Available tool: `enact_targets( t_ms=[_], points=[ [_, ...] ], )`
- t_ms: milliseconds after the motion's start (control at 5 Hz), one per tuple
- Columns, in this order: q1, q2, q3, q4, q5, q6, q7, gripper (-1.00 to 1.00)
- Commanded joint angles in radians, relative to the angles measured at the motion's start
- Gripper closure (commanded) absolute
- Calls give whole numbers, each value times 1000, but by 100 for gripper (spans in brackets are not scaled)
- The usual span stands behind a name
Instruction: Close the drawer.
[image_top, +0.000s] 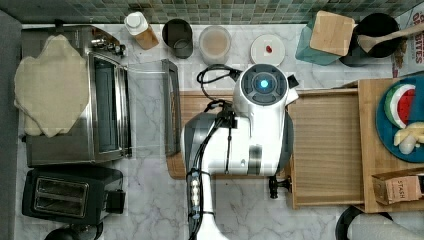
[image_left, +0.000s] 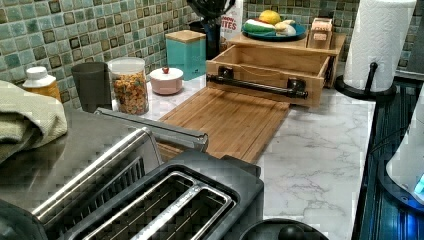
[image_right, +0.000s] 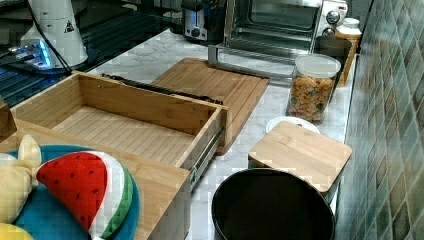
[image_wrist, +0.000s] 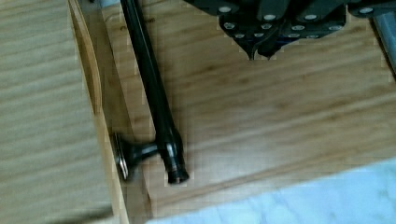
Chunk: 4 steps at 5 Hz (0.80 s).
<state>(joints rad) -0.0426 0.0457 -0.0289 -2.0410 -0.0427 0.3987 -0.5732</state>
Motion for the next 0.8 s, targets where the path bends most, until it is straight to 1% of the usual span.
enact_targets(
  t_ms=[200, 400, 600, 800],
  points=[
    [4, -84, 0, -224, -109, 170, -40, 100],
    [-3, -54, -4, -245, -147, 229, -21, 100],
    [-29, -6, -31, -262, -125, 342, -114, 100],
    [-49, 18, -38, -272, -102, 379, -147, 100]
  ],
)
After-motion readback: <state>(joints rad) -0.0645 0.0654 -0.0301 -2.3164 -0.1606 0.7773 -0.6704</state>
